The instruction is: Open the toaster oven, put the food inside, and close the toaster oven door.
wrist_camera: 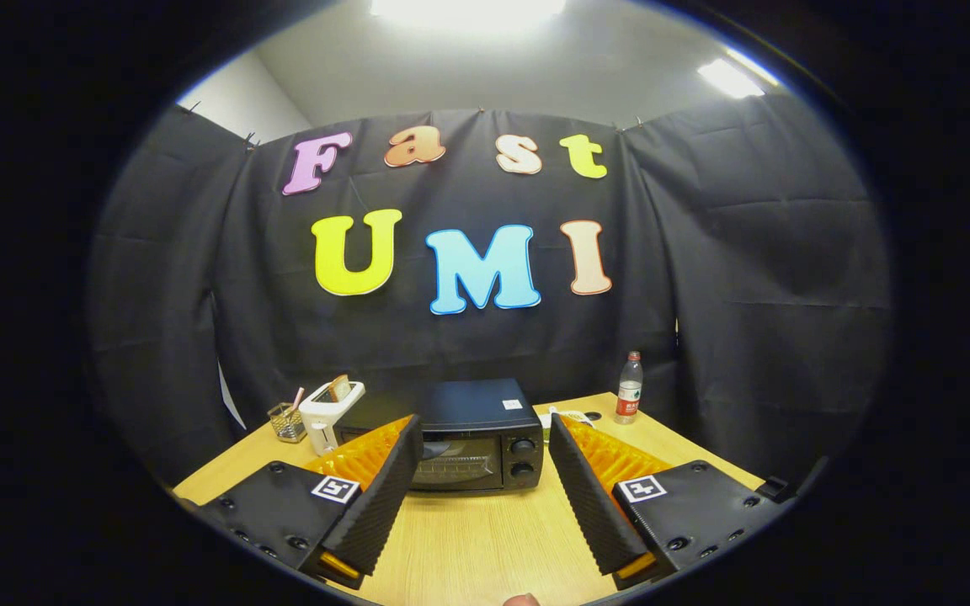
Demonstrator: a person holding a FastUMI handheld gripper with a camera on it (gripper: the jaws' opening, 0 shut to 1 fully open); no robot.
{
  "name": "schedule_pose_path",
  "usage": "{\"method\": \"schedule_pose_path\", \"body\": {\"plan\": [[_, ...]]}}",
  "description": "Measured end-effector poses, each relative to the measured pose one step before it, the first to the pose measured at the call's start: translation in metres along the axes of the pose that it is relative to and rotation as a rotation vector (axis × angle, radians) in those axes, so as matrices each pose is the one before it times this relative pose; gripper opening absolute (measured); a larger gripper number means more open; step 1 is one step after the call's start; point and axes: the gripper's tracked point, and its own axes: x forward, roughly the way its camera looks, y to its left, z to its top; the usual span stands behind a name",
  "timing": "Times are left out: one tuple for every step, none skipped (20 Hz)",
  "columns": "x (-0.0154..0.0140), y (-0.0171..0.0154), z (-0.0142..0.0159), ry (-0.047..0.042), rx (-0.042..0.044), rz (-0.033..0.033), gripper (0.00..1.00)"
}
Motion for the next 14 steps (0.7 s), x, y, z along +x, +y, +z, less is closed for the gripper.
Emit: {"method": "schedule_pose_path", "body": {"plan": [[-0.00091, -0.00314, 0.00215, -0.00526, -0.00102, -0.00709, 0.96], [-0.00099, -0.00184, 0.00437, -0.01543, -0.00640, -0.00557, 0.96], [0.00012, -0.00070, 0.00386, -0.01112, -0.00595, -0.00459, 0.96], [-0.00075, 0.00161, 0.00235, -0.00594, 0.00046, 0.00121, 0.96], [0.00024, 0.00277, 0.00159, -0.00401, 0.00196, 0.00308, 0.96], [-0.00006, 0.00215, 0.00092, -0.00329, 0.00027, 0.00282, 0.96], [0.00119, 0.00204, 0.00024, 0.00004, -0.00009, 0.00449, 0.96], [0.00062, 0.00372, -0.00309, 0.01334, 0.00201, 0.00932, 0.96], [-0.00064, 0.00180, -0.00405, 0.01447, 0.00043, 0.00345, 0.96], [0.00056, 0.00014, -0.00029, 0.00268, -0.00204, -0.00188, 0.96], [-0.00045, 0.00015, 0.00200, -0.00465, -0.00360, -0.00111, 0.96], [-0.00066, 0.00149, 0.00105, -0.00693, -0.00635, 0.00054, 0.96], [0.00011, 0.00064, 0.00025, -0.00542, -0.00667, -0.00025, 0.96], [-0.00049, 0.00162, 0.00059, -0.00324, -0.00146, 0.00150, 0.96]]}}
